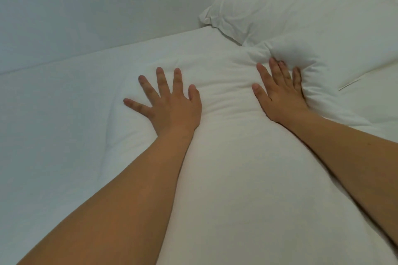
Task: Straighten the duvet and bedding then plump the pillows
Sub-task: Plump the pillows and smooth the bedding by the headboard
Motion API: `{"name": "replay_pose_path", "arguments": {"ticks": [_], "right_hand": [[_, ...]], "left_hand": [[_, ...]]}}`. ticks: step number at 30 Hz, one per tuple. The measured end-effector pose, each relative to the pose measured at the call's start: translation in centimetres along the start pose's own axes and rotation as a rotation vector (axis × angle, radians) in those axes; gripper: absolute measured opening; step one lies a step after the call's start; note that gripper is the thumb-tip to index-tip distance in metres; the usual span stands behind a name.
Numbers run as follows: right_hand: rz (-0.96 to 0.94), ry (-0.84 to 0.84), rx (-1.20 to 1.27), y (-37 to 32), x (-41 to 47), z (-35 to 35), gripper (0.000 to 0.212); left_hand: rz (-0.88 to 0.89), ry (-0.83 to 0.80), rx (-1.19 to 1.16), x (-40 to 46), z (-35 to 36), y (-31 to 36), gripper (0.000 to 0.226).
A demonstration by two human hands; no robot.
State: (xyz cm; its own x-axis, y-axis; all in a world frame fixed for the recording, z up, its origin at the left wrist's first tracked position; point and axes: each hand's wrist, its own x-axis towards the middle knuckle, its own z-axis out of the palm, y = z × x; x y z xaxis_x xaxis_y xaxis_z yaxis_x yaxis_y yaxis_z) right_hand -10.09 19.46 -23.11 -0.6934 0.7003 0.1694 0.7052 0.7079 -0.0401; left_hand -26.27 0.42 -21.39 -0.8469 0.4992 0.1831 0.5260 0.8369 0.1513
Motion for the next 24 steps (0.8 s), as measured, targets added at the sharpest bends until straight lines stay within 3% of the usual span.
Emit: {"name": "replay_pose_path", "arguments": {"ticks": [6, 8, 11, 16, 21, 24], "right_hand": [[0.069, -0.361, 0.0, -1.6, 1.9, -2.9, 0.061], [0.115, -0.423, 0.029, -3.7, 1.3, -6.6, 0.061], [-0.004, -0.457, 0.195, -8.0, -4.8, -12.3, 0.063], [-0.186, -0.439, 0.123, -9.3, -17.1, -11.0, 0.075], [-0.218, -0.234, 0.055, -7.4, -16.9, -6.3, 0.071], [-0.256, -0.234, 0.025, -5.7, -16.6, -4.5, 0.072]], "left_hand": [[-0.013, -0.216, -0.08, 0.7, 0.0, -0.7, 0.069], [-0.003, -0.257, -0.146, 0.2, -2.3, -0.8, 0.068], [0.032, -0.291, -0.188, -4.1, -8.1, -3.1, 0.061], [-0.033, -0.354, -0.064, -16.3, -11.0, -7.4, 0.059], [0.004, -0.153, 0.051, -17.4, -4.8, -3.8, 0.067], [0.013, -0.119, 0.077, -17.8, -2.3, -3.3, 0.069]]}}
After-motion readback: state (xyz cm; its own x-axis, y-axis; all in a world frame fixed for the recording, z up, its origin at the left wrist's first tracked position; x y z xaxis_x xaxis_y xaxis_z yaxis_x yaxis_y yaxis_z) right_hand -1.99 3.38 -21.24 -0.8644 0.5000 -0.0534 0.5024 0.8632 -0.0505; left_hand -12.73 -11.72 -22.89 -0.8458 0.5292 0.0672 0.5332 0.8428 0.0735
